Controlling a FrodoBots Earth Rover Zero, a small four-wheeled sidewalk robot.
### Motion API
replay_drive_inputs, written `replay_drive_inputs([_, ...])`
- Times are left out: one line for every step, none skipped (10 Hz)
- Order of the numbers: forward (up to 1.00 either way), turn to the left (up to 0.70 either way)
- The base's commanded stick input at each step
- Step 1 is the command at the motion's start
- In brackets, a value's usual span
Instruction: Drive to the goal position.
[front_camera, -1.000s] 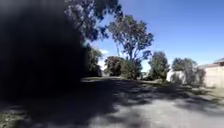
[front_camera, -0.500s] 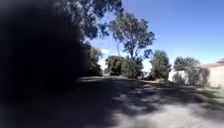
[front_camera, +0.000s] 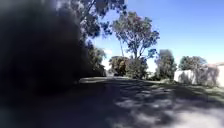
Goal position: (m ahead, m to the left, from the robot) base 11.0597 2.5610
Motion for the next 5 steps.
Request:
replay_drive_inputs([1.0, 0.0])
replay_drive_inputs([1.0, 0.0])
replay_drive_inputs([1.0, 0.0])
replay_drive_inputs([1.0, 0.0])
replay_drive_inputs([1.0, 0.0])
